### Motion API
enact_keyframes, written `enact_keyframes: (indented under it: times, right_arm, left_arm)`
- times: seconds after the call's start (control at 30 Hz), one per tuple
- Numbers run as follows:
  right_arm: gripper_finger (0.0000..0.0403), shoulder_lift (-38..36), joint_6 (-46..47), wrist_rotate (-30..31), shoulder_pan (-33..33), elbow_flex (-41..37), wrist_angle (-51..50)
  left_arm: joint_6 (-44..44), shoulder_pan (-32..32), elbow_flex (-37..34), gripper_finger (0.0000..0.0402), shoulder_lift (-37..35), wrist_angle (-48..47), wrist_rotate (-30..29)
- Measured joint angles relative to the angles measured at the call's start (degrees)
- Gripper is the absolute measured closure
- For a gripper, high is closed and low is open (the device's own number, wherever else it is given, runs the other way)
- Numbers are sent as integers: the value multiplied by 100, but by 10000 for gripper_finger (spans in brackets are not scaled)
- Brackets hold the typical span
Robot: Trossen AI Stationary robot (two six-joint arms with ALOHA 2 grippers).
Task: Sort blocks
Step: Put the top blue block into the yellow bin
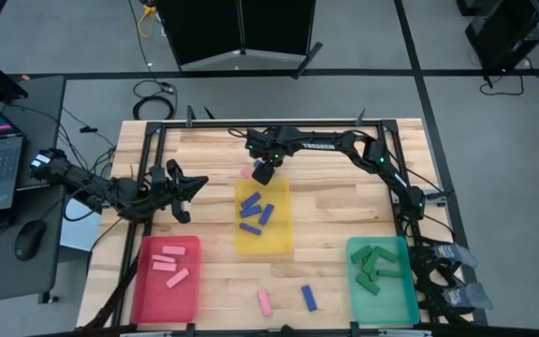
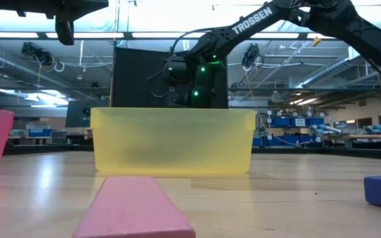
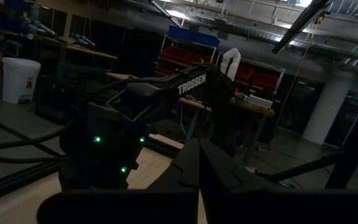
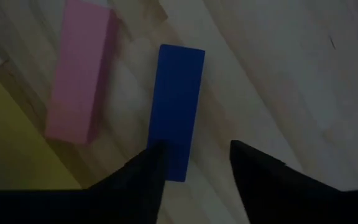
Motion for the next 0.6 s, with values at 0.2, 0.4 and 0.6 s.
enact_keyframes:
  times: [0.2, 0.4, 0.6]
  right_arm:
    - [279, 0, 58, 6, -67, 0, -10]
    - [303, -102, -207, 20, -110, -7, -7]
    - [271, -546, -433, -200, -80, 4, 624]
  left_arm:
    - [0, 0, 0, 396, 0, 0, -7]
    - [-7, 0, 0, 396, 0, 2, -9]
    - [-24, 0, 0, 396, 0, 0, -7]
